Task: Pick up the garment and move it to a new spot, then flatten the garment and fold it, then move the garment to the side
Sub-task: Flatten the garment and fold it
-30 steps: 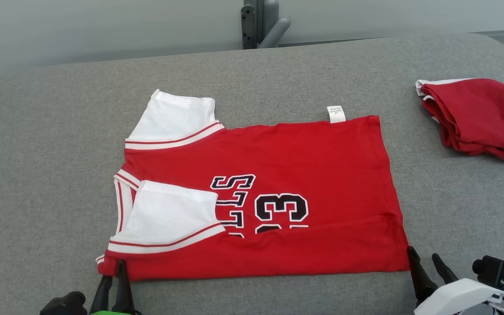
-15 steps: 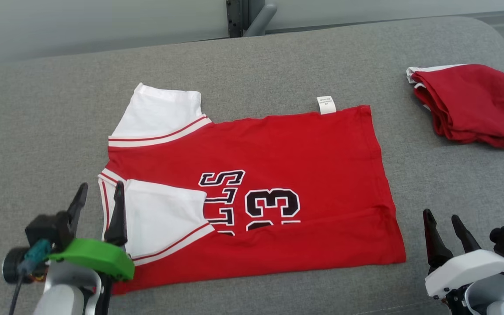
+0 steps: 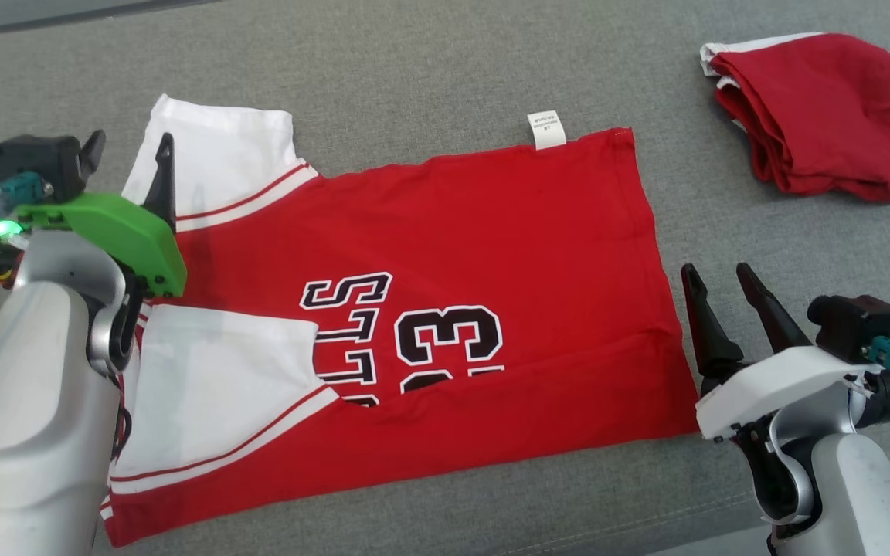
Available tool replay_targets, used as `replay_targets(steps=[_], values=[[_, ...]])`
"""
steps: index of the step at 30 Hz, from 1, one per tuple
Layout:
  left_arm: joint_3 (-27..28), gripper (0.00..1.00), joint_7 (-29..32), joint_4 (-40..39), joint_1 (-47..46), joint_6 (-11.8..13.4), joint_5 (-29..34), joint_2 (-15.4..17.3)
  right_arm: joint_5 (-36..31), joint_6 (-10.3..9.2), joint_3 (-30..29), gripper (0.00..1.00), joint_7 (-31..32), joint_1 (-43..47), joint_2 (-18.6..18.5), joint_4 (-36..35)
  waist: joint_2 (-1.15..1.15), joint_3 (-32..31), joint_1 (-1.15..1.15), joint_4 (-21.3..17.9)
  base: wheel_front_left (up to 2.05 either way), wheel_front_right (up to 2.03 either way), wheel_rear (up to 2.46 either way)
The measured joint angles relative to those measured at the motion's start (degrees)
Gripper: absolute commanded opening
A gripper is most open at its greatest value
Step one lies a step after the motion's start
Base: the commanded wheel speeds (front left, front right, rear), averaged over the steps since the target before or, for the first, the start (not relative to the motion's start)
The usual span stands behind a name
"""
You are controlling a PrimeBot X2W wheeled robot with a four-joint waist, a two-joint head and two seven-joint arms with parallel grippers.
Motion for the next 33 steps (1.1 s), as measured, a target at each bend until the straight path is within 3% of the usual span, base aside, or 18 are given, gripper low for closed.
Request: replay_targets(steps=[8, 19, 21, 22, 23, 24, 33], values=[[0.19, 1.00, 1.16, 14.95, -14.19, 1.67, 1.44, 0.69, 0.21, 0.00, 5.13, 1.00, -0.10, -5.15, -0.76, -1.32, 0.00, 6.70, 0.00, -2.74, 0.00, 0.00, 0.00], [0.15, 1.00, 2.24, 26.22, -20.06, 2.89, 1.33, 1.45, 0.82, 0.00, 6.97, 1.00, -1.53, -6.19, -1.47, -3.25, 0.00, 10.67, 0.00, -5.77, 0.00, 0.00, 0.00], [0.10, 0.69, 1.74, 27.35, -20.45, 2.75, 1.30, 1.45, 0.85, 0.00, 7.16, 1.00, -1.58, -6.19, -1.48, -3.91, 0.00, 10.62, 0.00, -5.77, 0.00, 0.00, 0.00], [-0.02, 0.38, 1.42, 27.84, -20.62, 2.60, 1.23, 1.36, 0.89, 0.00, 7.19, 1.00, -1.59, -6.19, -1.51, -4.22, 0.00, 10.57, 0.00, -5.72, 0.00, 0.00, 0.00], [-0.21, 0.15, 1.38, 28.27, -20.72, 2.26, 1.19, 1.24, 0.89, 0.00, 7.19, 1.00, -1.59, -6.19, -1.54, -4.42, 0.00, 10.50, 0.00, -5.65, 0.00, 0.00, 0.00], [-0.37, 0.00, 1.16, 28.59, -20.80, 2.04, 1.18, 1.08, 0.89, 0.00, 7.14, 1.00, -1.60, -6.19, -1.56, -4.64, 0.00, 10.43, 0.00, -5.56, 0.00, 0.00, 0.00], [-1.04, 0.00, -5.64, 30.74, -20.84, 0.57, 0.42, -1.12, 0.65, 0.00, 5.60, 1.00, -1.11, -7.56, -2.83, -4.34, 0.00, 8.78, 0.00, -4.21, 0.00, 0.00, 0.00]])
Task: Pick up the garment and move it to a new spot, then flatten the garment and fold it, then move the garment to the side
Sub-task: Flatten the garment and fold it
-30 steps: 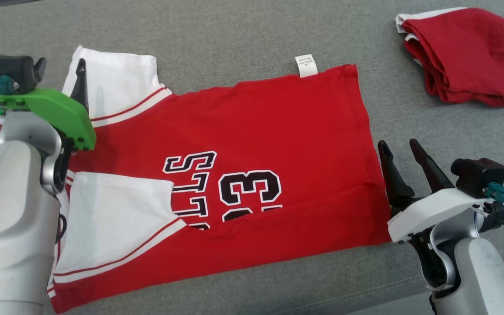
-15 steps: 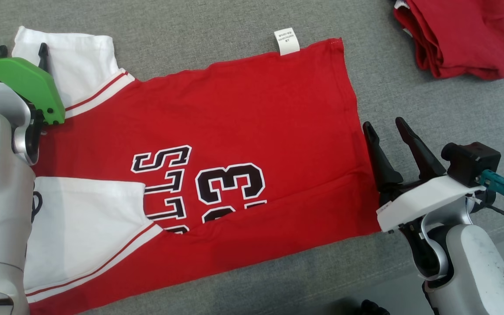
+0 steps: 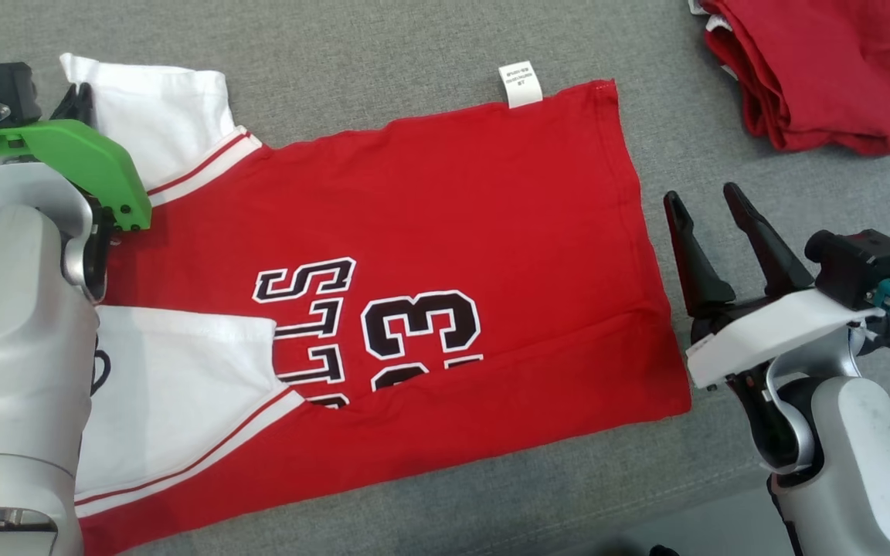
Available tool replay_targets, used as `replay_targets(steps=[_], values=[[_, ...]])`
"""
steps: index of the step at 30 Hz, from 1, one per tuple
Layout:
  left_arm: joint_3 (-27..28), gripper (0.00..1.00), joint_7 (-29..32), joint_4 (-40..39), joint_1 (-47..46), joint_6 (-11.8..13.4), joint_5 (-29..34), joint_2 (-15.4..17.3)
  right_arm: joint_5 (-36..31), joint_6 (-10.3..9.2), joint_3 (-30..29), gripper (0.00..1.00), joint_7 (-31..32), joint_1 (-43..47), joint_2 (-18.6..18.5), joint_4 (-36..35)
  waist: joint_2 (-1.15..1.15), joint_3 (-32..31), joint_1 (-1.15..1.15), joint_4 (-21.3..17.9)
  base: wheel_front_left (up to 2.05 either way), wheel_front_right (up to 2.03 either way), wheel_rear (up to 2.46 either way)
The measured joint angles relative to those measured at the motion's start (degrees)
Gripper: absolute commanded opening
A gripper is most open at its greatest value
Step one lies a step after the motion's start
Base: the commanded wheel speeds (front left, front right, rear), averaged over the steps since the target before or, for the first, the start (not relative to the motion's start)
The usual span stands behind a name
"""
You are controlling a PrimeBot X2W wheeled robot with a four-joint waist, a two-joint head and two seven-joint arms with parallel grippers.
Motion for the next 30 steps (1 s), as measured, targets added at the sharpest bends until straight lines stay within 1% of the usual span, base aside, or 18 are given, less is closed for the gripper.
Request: replay_targets(steps=[4, 8, 12, 13, 19, 23, 25, 30], values=[[0.68, 0.00, -3.77, -0.42, 0.07, -1.52, -2.15, -1.58, -1.30, 0.00, -0.44, 1.00, 1.98, -2.92, -2.71, 2.79, 0.00, -1.17, 0.00, 1.30, 0.00, 0.00, 0.00], [1.02, 0.00, -6.64, -1.74, 0.48, -2.85, -3.80, -2.82, -2.01, -0.02, -0.15, 1.00, 4.31, -7.79, -5.08, 6.94, 0.00, -2.11, 0.00, 3.22, 0.00, 0.00, 0.00], [0.33, 0.00, -8.11, -3.27, 1.79, -3.54, -4.79, -3.72, -2.77, -0.02, 1.67, 1.00, 6.21, -13.63, -7.73, 13.10, 0.00, -2.70, 0.00, 5.46, 0.00, 0.00, 0.00], [0.02, 0.00, -8.91, -4.43, 2.08, -3.82, -5.14, -4.30, -2.81, -0.01, 2.85, 1.00, 6.89, -16.58, -8.69, 16.55, 0.00, -2.79, 0.00, 6.63, 0.00, 0.00, 0.00], [-1.18, 0.00, -9.67, -6.82, 2.16, -4.09, -5.59, -5.63, -2.36, -0.01, 5.84, 1.00, 8.16, -24.40, -10.77, 27.35, 0.00, -2.00, 0.00, 9.75, 0.00, 0.00, 0.00], [-1.47, 0.00, -10.11, -7.60, 2.26, -4.15, -5.95, -6.00, -1.89, -0.01, 7.66, 1.00, 8.48, -28.09, -11.09, 33.64, 0.00, -0.90, 0.00, 11.22, 0.00, 0.00, 0.00], [-1.59, 0.00, -10.44, -7.71, 2.47, -4.15, -6.12, -6.12, -1.56, -0.01, 8.58, 1.00, 9.10, -29.12, -11.33, 36.10, 0.00, -0.54, 0.00, 11.86, 0.00, 0.00, 0.00], [-1.89, 0.00, -10.58, -7.65, 3.12, -4.16, -6.31, -6.15, 0.19, -0.01, 10.32, 0.99, 9.23, -31.01, -11.62, 39.06, 0.00, -0.59, 0.00, 12.39, 0.00, 0.00, 0.00]])
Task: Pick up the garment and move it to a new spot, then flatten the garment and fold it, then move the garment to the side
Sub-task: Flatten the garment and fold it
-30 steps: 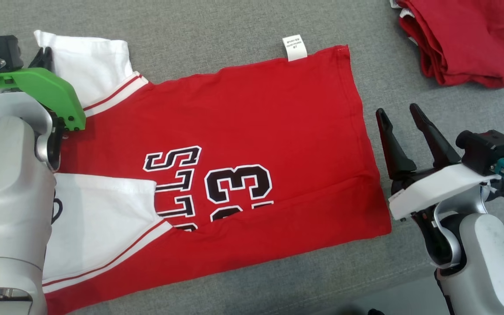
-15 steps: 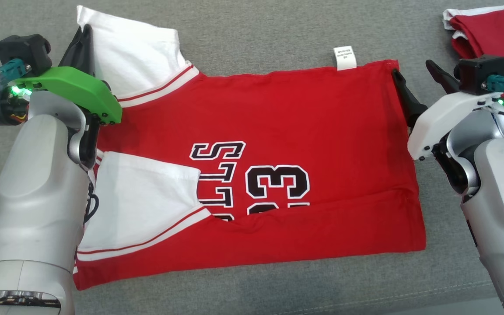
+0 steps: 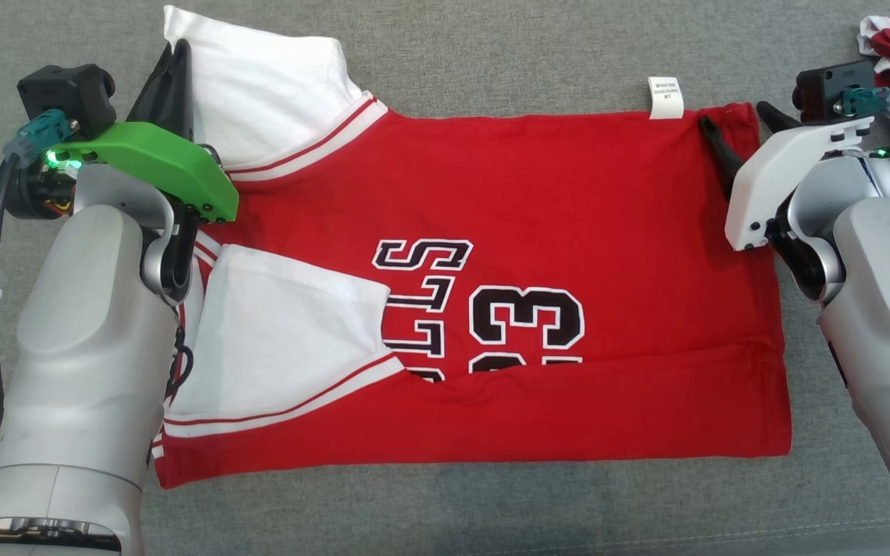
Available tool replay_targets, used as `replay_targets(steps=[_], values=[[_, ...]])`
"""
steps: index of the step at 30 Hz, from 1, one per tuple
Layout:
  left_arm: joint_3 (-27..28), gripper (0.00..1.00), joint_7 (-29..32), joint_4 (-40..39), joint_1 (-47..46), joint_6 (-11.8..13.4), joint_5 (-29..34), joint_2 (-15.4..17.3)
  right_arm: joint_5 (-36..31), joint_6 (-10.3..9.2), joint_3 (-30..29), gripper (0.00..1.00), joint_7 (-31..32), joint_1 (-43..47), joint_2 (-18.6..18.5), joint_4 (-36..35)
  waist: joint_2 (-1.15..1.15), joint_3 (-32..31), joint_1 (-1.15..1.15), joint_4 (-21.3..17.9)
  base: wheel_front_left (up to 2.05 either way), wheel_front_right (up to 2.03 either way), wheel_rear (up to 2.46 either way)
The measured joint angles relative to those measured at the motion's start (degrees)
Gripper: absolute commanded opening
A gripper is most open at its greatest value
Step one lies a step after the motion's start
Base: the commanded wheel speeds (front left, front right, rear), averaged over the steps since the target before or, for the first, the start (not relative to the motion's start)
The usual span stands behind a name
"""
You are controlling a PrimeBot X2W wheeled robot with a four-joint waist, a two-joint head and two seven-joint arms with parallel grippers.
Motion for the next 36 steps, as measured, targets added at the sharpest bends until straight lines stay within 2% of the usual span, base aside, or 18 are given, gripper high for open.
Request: replay_targets(steps=[1, 2, 4, 5, 13, 17, 22, 28, 30, 36], values=[[-0.01, 0.00, -0.01, 0.00, 0.04, 0.00, -0.01, 0.02, 0.27, 0.00, 0.34, 0.84, -0.02, -0.19, -0.02, 0.45, 0.00, -0.09, 0.00, -0.06, 0.00, 0.00, 0.00], [-0.03, 0.00, -0.01, -0.02, 0.10, 0.00, -0.08, 0.04, 0.51, 0.00, 0.63, 0.47, -0.03, -0.41, -0.07, 0.97, 0.00, -0.16, 0.00, -0.13, 0.00, 0.00, 0.00], [-0.07, 0.00, -0.02, -0.02, 0.27, -0.01, -0.44, 0.05, 0.67, 0.04, 1.10, 0.19, -0.45, -0.95, -0.09, 1.83, 0.00, -0.23, 0.00, -0.22, 0.00, 0.00, 0.00], [-0.11, 0.00, -0.03, -0.05, 0.34, -0.01, -0.44, 0.07, 0.68, 0.04, 1.18, 0.00, -1.02, -1.18, -0.09, 2.25, 0.00, -0.25, 0.00, -0.23, 0.00, 0.00, 0.00], [0.20, 0.00, -1.74, -2.61, 2.43, -0.15, -1.14, 1.25, 1.86, 0.04, 2.21, 0.00, -6.45, -1.75, 0.35, 3.34, 0.00, -1.41, 0.00, -0.63, 0.00, 0.00, 0.00], [0.21, 0.00, -2.56, -5.72, 5.27, -0.18, -1.91, 1.71, 4.24, 0.04, 2.90, 0.00, -8.27, -0.27, -0.08, 1.41, 0.00, -2.55, 0.00, -0.79, 0.00, 0.00, 0.00], [0.77, 0.00, -3.15, -13.94, 13.70, -0.05, -2.74, 2.86, 8.71, 0.04, 3.76, 0.00, -10.80, 7.31, -2.41, -4.76, 0.00, -4.96, 0.00, -0.82, 0.00, 0.00, 0.00], [1.87, 0.00, -2.47, -26.82, 27.38, 3.05, -4.02, 4.28, 11.77, 0.03, 2.88, 0.00, -12.95, 18.73, -3.55, -12.79, 0.00, -7.95, 0.00, -0.78, 0.00, 0.00, 0.00], [2.36, 0.00, -1.18, -32.83, 34.58, 5.25, -5.05, 4.31, 11.85, 0.04, 1.81, 0.00, -13.33, 23.82, -3.10, -15.89, 0.00, -9.43, 0.00, -0.74, 0.00, 0.00, 0.00], [2.91, 0.00, 0.94, -40.03, 44.88, 8.75, -7.13, 3.22, 11.60, 0.03, -0.75, 0.00, -13.15, 30.97, -1.15, -20.07, 0.00, -11.94, 0.00, -0.65, 0.00, 0.00, 0.00]])
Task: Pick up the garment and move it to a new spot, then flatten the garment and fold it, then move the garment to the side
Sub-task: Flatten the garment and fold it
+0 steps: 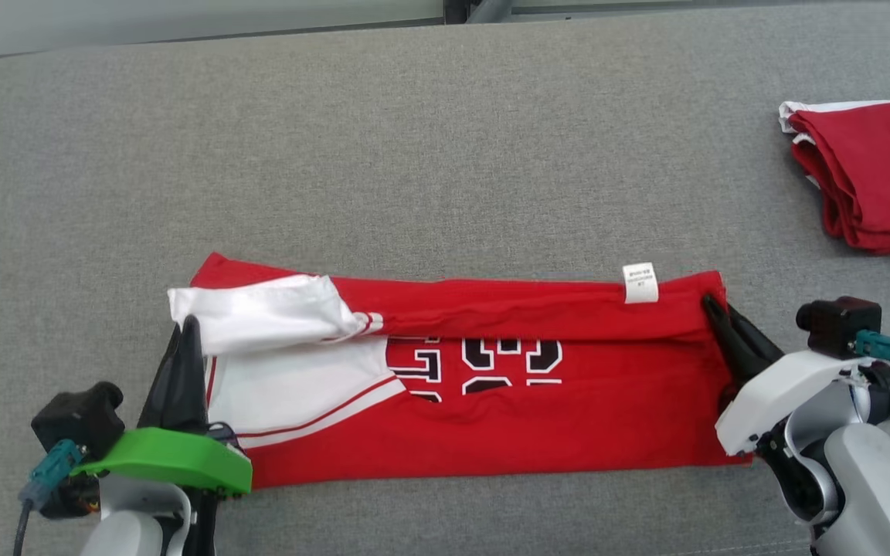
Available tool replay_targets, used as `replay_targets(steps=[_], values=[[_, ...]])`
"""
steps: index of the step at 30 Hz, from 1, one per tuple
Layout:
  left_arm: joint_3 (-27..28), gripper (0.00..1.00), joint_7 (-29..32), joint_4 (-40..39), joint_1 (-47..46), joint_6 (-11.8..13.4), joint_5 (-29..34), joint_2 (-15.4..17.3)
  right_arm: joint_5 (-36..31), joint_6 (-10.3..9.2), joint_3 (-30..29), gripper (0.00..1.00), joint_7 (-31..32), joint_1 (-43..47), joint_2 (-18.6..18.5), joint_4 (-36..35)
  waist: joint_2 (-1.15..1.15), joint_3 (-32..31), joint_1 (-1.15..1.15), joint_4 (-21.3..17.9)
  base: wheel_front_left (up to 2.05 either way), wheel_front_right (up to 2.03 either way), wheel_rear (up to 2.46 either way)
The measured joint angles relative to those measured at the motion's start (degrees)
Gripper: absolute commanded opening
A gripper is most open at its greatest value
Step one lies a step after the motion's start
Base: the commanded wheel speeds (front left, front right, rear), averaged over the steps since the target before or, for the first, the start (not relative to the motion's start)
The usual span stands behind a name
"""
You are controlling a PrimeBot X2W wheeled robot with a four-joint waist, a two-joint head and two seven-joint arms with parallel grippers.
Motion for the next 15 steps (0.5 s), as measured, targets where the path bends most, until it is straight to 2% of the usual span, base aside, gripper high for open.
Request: replay_targets(steps=[8, 9, 10, 11, 12, 13, 14, 15], values=[[-0.97, 0.00, 0.46, -0.15, 3.86, 1.13, -0.41, -0.94, -2.02, 0.00, -1.76, 0.00, -0.05, 3.50, 1.86, -0.45, 0.00, -2.01, 0.00, 0.02, 0.00, 0.00, 0.00], [-1.13, 0.00, 0.48, 0.13, 4.04, 1.15, -0.43, -1.08, -2.52, 0.00, -1.81, 0.16, -0.27, 3.70, 2.13, -0.34, 0.00, -2.19, 0.00, 0.01, 0.00, 0.00, 0.00], [-1.31, 0.10, 0.47, 0.35, 4.26, 1.15, -0.46, -1.29, -3.05, 0.00, -1.82, 0.38, -0.55, 3.99, 2.33, -0.26, 0.00, -2.36, 0.00, -0.02, 0.00, 0.00, 0.00], [-1.38, 0.29, 0.44, 0.48, 4.53, 1.15, -0.63, -1.55, -3.31, 0.00, -1.82, 0.53, -0.80, 4.36, 2.56, -0.16, 0.00, -2.55, 0.00, -0.05, 0.00, 0.00, 0.00], [-1.37, 0.49, 0.20, 0.49, 4.97, 1.15, -0.86, -1.78, -3.52, 0.00, -1.87, 0.88, -1.12, 4.86, 2.87, -0.13, 0.00, -2.75, 0.00, -0.09, 0.00, 0.00, 0.00], [-1.37, 0.70, -0.08, 0.47, 5.48, 1.15, -0.98, -1.90, -3.64, 0.00, -1.92, 1.00, -1.60, 5.51, 3.16, -0.11, 0.00, -2.97, 0.00, -0.14, 0.00, 0.00, 0.00], [-1.30, 0.70, -0.37, 0.47, 6.19, 1.15, -1.20, -1.91, -3.94, 0.00, -2.14, 1.00, -2.25, 6.20, 3.47, -0.02, 0.00, -3.19, 0.00, -0.19, 0.00, 0.00, 0.00], [-1.22, 0.88, -0.46, 0.45, 7.06, 1.15, -1.83, -1.92, -4.43, 0.00, -2.50, 1.00, -3.22, 6.91, 3.74, 0.13, 0.00, -3.43, 0.00, -0.26, 0.00, 0.00, 0.00]])
